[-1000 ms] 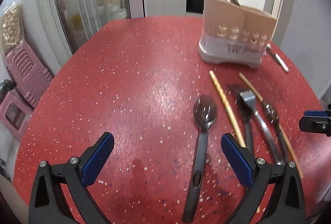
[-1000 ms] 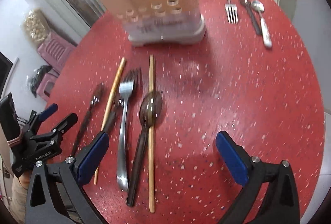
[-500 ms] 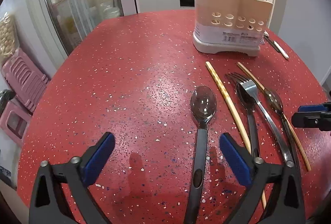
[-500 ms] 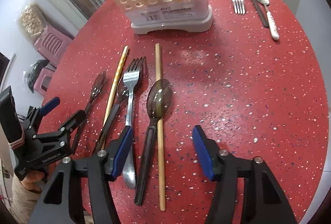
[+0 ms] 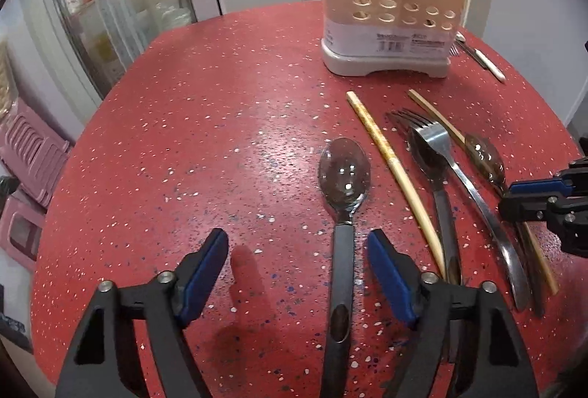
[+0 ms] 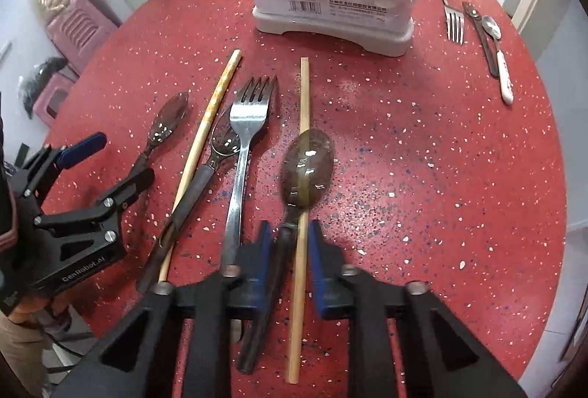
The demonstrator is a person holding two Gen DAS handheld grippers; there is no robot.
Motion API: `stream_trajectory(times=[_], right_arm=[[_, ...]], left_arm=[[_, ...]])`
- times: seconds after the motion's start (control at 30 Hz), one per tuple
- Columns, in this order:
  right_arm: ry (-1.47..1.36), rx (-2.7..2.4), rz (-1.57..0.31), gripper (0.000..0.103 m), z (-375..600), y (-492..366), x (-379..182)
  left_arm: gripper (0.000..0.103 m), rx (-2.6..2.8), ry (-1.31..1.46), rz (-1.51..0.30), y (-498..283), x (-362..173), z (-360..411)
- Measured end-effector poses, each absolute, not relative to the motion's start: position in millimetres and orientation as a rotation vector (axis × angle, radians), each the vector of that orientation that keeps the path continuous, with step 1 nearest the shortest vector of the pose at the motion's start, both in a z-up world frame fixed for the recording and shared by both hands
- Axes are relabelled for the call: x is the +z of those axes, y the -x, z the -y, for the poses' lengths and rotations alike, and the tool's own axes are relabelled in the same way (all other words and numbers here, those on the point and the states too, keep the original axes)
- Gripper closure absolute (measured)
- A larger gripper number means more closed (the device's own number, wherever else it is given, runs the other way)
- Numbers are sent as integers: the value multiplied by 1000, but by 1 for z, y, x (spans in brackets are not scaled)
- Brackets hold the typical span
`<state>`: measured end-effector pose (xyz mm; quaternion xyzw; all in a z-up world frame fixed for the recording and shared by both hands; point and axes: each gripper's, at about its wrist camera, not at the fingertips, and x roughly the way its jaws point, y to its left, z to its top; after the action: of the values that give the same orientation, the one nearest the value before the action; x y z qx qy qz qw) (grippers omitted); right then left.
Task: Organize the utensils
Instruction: 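Move both open tools back over the remaining spoons on the table, then grasp a dark spoon with the right tool while the left tool grasps another dark spoon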
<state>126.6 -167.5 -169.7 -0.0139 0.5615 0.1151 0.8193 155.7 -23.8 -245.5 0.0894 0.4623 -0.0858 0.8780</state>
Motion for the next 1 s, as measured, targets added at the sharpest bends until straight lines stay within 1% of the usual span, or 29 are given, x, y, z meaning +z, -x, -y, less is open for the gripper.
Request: stream_trajectory(times=[0.07,0.1,0.17,0.23,0.3,0.33,0.4,0.43,0.47,0.5,0.53,0.57,0.6,0.67,0.83,0.93,0.97,1.0], right_arm=[[5,256,-1189,94,171,-125,-169],[-4,261,-1184,95,174,-125,-168],[-34,283,-1166,98,182,-122,-166],[-70,307,-1155,98,190,-119,-165],[-106,322,-1146,98,200,-118,-164],[-128,332,-1143,98,204,-118,-163],[-167,342,-1141,98,211,-119,-164],[-181,343,-1137,98,214,-119,-163],[-189,344,-1134,98,215,-119,-162],[-199,347,-1129,98,217,-119,-162],[-211,353,-1124,98,219,-118,-161],[-219,359,-1119,99,220,-117,-160],[-229,366,-1114,99,222,-116,-159],[-239,369,-1109,99,223,-115,-158],[-278,404,-1134,99,226,-120,-161],[-307,413,-1169,97,227,-127,-166],[-296,404,-1174,93,227,-129,-166],[-279,386,-1175,86,227,-130,-165]], left_arm=[[6,-183,-190,-969,-157,-240,29],[9,-196,-180,-977,-156,-243,30],[12,-213,-169,-990,-160,-239,30],[14,-224,-166,-1000,-164,-234,29],[19,-242,-152,-1015,-167,-236,31],[21,-250,-147,-1024,-175,-221,31],[26,-268,-143,-1035,-180,-218,33],[26,-272,-144,-1037,-185,-206,29],[30,-281,-150,-1039,-185,-207,31],[40,-302,-149,-1042,-184,-204,31],[46,-311,-155,-1041,-185,-195,32],[61,-324,-166,-1039,-185,-193,35],[67,-333,-179,-1040,-183,-191,38],[67,-327,-202,-1034,-181,-189,42],[67,-327,-160,-1031,-177,-187,35],[67,-321,-161,-1027,-173,-185,34],[67,-320,-160,-1025,-171,-186,33],[67,-319,-160,-1022,-169,-185,31]])
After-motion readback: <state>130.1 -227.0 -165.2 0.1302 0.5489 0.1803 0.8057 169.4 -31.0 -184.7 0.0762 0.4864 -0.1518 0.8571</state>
